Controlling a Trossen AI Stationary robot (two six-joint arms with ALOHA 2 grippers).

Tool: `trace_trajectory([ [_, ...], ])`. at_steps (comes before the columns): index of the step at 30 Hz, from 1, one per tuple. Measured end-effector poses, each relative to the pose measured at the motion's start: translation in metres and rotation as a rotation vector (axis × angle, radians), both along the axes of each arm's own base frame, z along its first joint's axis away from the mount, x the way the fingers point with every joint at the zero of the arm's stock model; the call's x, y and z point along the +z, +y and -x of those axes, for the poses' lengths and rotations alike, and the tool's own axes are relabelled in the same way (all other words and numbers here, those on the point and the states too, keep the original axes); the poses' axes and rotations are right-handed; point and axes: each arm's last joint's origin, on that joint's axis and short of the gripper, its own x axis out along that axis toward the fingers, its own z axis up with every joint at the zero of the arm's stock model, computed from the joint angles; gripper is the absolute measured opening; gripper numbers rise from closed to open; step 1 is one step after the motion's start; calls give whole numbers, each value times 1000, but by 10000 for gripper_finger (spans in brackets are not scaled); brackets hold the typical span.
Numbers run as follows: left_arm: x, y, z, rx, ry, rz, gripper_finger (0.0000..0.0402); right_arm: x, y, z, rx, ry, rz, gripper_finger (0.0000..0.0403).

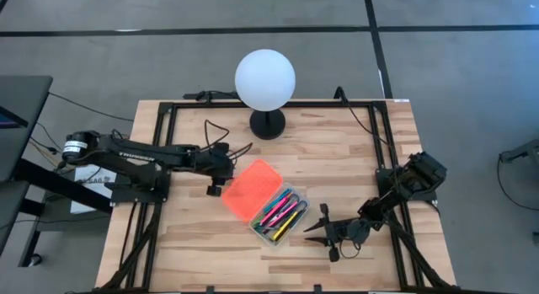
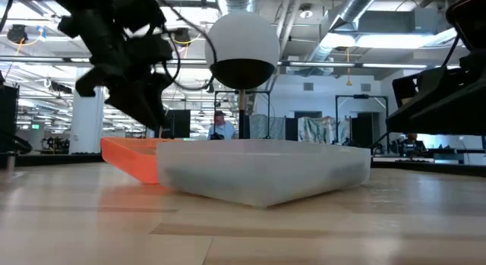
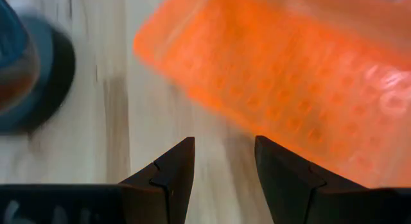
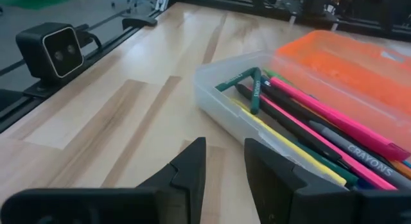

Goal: Pick & place school supplies into a supply box
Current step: Close the orange supply box

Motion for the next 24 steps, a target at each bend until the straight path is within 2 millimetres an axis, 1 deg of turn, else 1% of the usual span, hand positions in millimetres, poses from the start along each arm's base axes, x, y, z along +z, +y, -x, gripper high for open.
trace_trajectory([
  [3, -10, 8, 6, 35, 19, 21, 158, -1, -3, -2, -12, 11, -20, 101],
  [7, -20, 15, 11, 58, 20, 52, 158, -3, -7, -4, -42, 39, -38, 101],
  [13, -34, 21, 17, 58, -41, 92, 158, -6, -12, -7, -28, 76, -65, 101],
  [18, -40, 21, 19, 47, -72, 104, 158, -8, -14, -8, -30, 115, -90, 101],
  [24, -39, 19, 19, 12, -85, 163, 158, -14, -24, -11, -114, 182, -130, 101],
])
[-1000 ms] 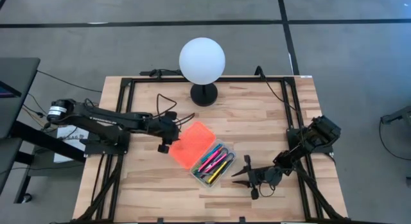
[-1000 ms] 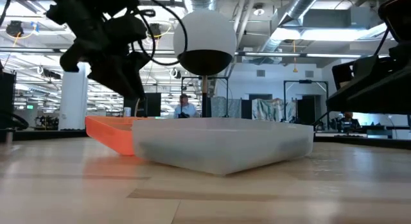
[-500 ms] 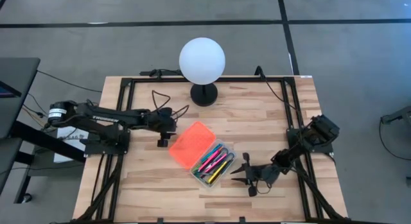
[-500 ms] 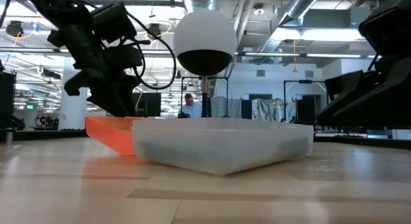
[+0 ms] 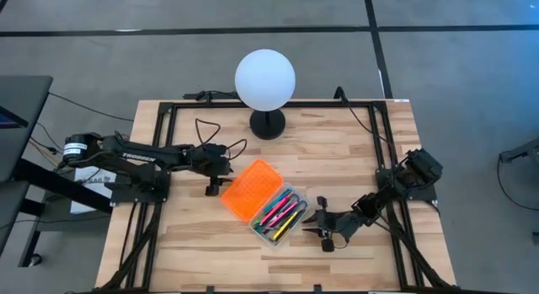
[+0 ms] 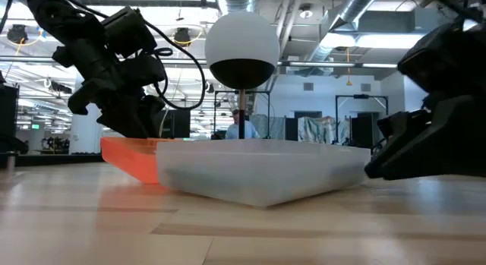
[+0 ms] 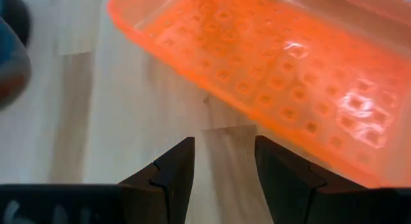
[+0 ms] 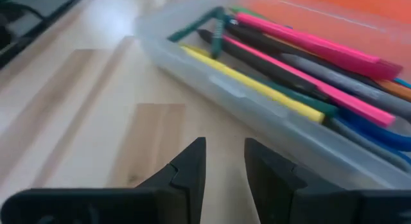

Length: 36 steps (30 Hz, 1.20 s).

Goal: Pick & place school supplies into a supply box
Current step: Close the orange supply box

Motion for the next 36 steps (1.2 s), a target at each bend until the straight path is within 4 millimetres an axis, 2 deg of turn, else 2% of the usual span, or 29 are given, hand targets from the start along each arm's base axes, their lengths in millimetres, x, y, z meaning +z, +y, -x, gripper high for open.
trace_trajectory([
  [17, -2, -9, 0, -13, 25, 39, 158, -1, -10, -6, -56, 6, -8, 101],
  [29, -6, -13, 5, 6, 90, 63, 158, -1, -28, -16, -140, 6, -16, 101],
  [36, -7, -23, 5, -24, 111, 78, 158, -4, -34, -16, -185, 41, -27, 101],
])
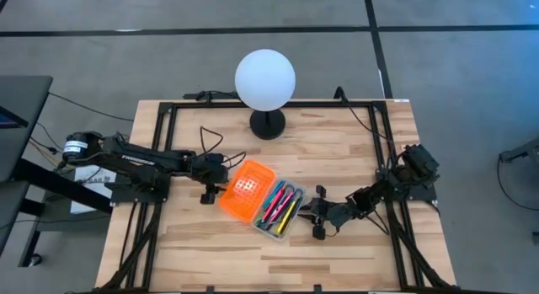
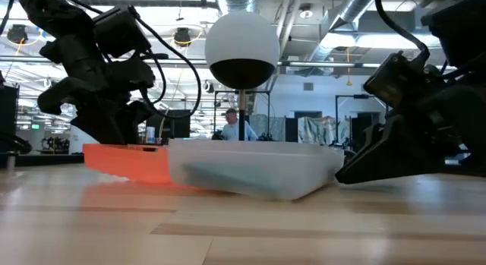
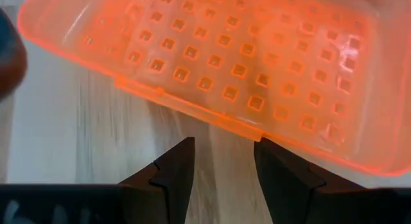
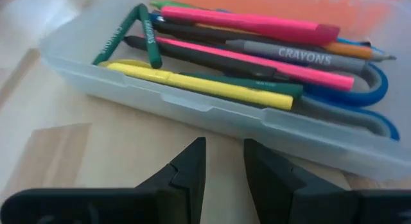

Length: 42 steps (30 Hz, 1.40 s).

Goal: Pick & place school supplies into a supply box
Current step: Close the orange supply box

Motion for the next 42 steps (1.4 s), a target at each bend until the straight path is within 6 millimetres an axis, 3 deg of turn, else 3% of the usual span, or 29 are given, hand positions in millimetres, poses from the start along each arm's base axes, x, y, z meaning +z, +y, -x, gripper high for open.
trace_trajectory([
  [6, -5, 0, 7, 64, 99, -37, 158, -1, 2, 1, 6, 8, 4, 101],
  [18, -4, 11, 5, 55, 69, -125, 158, -1, 2, 1, 12, 10, 2, 101],
  [27, -32, 22, -13, 8, 100, -70, 157, -2, 3, 3, 21, 24, 8, 101],
  [42, -30, 24, -19, -103, -18, -51, 157, -3, -1, 3, -27, 24, 40, 101],
])
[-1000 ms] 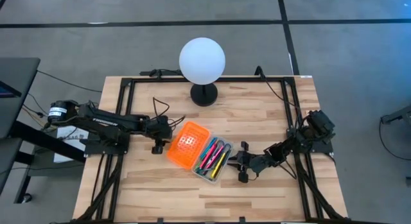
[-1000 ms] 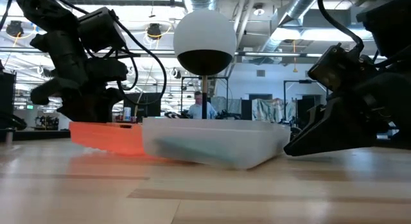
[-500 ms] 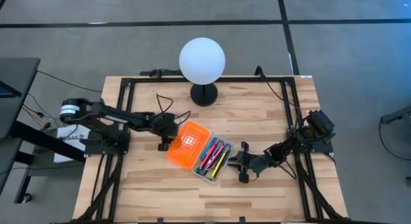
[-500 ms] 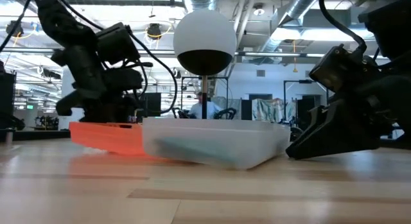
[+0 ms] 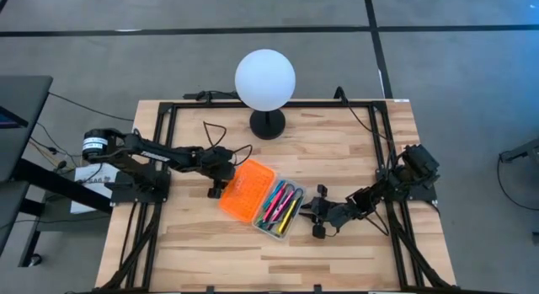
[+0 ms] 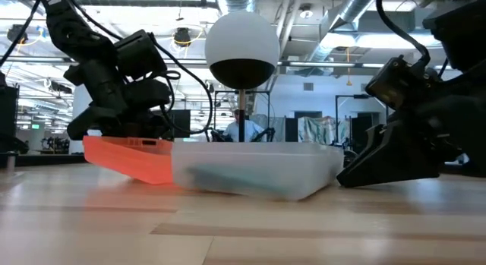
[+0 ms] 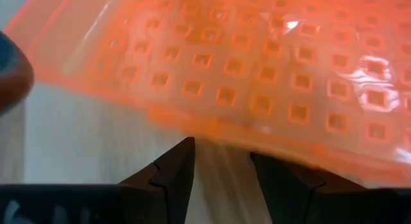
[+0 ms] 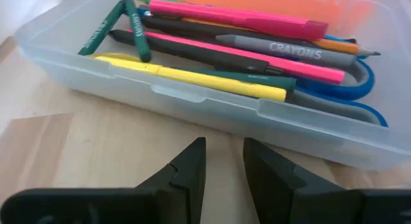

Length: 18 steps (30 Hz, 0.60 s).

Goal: Pick & place school supplies into a supply box
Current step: Close the orange supply box

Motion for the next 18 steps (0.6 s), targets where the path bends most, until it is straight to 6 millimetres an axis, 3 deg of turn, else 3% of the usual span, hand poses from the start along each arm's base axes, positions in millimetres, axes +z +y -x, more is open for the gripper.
trace_trajectory([
  [7, -3, -9, 1, -104, -103, 43, 157, 0, -3, -2, -18, -3, -5, 101],
  [18, -21, -23, 34, -126, -322, 92, 157, 1, -3, -2, -20, -10, 0, 101],
])
